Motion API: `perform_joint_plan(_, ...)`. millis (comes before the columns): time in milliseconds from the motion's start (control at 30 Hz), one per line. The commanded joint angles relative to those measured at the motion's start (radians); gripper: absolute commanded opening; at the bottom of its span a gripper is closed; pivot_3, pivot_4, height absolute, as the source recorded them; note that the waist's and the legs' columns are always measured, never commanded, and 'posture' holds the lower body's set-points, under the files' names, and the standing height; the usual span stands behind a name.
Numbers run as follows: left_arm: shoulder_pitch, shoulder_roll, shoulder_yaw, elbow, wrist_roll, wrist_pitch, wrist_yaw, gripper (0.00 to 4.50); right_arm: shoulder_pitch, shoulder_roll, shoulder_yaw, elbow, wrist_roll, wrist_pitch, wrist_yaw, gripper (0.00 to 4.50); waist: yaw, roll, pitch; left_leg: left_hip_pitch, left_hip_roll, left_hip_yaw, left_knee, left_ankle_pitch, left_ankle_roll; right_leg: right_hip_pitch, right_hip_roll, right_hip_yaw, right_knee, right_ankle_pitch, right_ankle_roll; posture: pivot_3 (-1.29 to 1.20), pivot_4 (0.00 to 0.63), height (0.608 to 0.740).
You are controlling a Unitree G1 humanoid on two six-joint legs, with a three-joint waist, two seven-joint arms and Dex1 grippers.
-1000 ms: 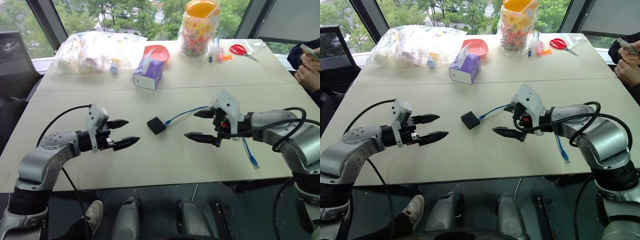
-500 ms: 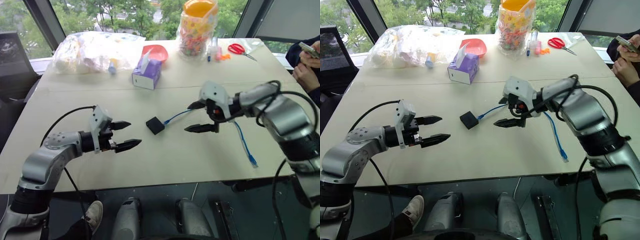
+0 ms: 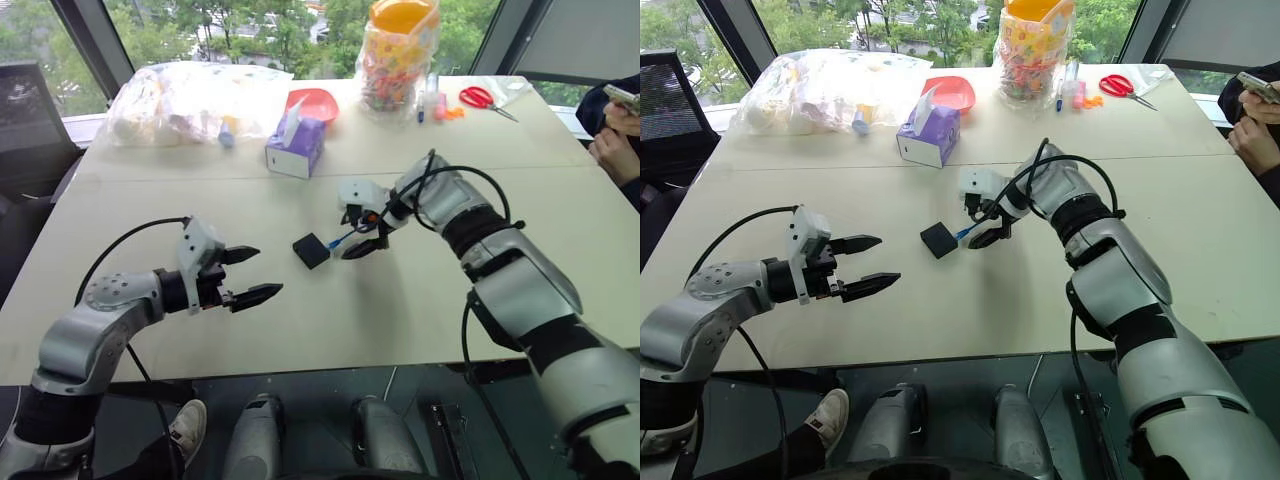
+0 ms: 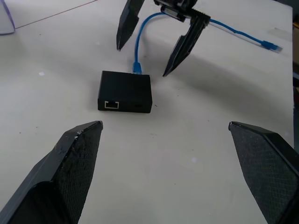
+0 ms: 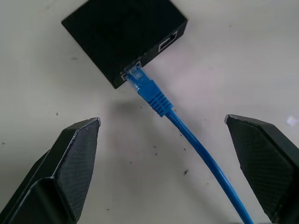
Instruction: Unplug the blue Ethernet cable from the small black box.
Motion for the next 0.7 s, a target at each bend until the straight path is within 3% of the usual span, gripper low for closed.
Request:
perform_joint_plan(33, 0.014, 0.017, 0.038, -0.054, -0.01, -0.003, 0.014, 4.48, -0.056, 0.042, -0.023, 0.059, -0.046, -0.04, 0.009, 4.5, -0.003, 0.0, 0.0, 0.0, 0.0, 0.0, 0.0, 0.0, 0.0, 0.0, 0.0, 0.0, 0.0, 0.0, 0.0, 0.0, 0.15, 0.735)
perform_joint_plan(167, 0.028, 0.018, 0.046, -0.067, -0.01, -0.002, 0.03, 4.48, -0.07, 0.089, -0.045, 0.104, -0.076, -0.041, -0.001, 4.5, -0.006, 0.0, 0.0, 0.002, 0.0, 0.0, 0.0, 0.0, -0.001, 0.0, 0.0, 0.0, 0.002, 0.0, 0.0, 0.0, 0.15, 0.735)
perform_joint_plan(300, 0.05, 0.022, 0.054, -0.078, -0.012, -0.003, 0.035, 4.5, -0.07, 0.125, -0.067, 0.124, -0.102, -0.028, 0.011, 2.84, -0.008, 0.0, 0.0, 0.002, 0.0, 0.0, -0.001, 0.001, -0.001, 0.0, 0.0, 0.0, 0.002, 0.0, 0.0, 0.0, 0.15, 0.735)
perform_joint_plan(467, 0.058, 0.031, 0.062, -0.073, -0.017, -0.003, 0.03, 4.5, -0.062, 0.143, -0.094, 0.122, -0.122, -0.022, 0.026, 0.29, -0.016, 0.0, 0.0, 0.003, 0.0, 0.0, -0.001, 0.001, -0.001, 0.0, 0.0, 0.0, 0.002, 0.0, 0.0, 0.0, 0.15, 0.735)
perform_joint_plan(500, 0.051, 0.034, 0.063, -0.064, -0.019, -0.003, 0.027, 4.5, -0.059, 0.141, -0.1, 0.116, -0.121, -0.022, 0.036, 0.03, -0.017, 0.0, 0.0, 0.003, 0.0, 0.0, -0.001, 0.001, -0.001, 0.0, 0.0, 0.0, 0.002, 0.0, 0.0, 0.0, 0.15, 0.735)
perform_joint_plan(600, 0.024, 0.036, 0.062, -0.035, -0.024, 0.0, 0.023, 4.5, -0.044, 0.12, -0.118, 0.084, -0.124, -0.052, 0.017, 0.03, -0.019, 0.0, 0.0, 0.002, 0.0, 0.0, -0.001, 0.001, -0.001, 0.001, 0.0, 0.0, 0.002, 0.0, 0.0, 0.0, 0.15, 0.735)
perform_joint_plan(700, -0.013, 0.033, 0.062, 0.003, -0.033, 0.005, 0.014, 4.5, 0.008, 0.07, -0.147, -0.025, -0.128, -0.131, -0.108, 0.03, -0.02, 0.0, 0.0, 0.002, 0.0, -0.001, -0.001, 0.001, -0.002, 0.001, 0.0, 0.0, 0.002, 0.0, 0.0, 0.0, 0.15, 0.735)
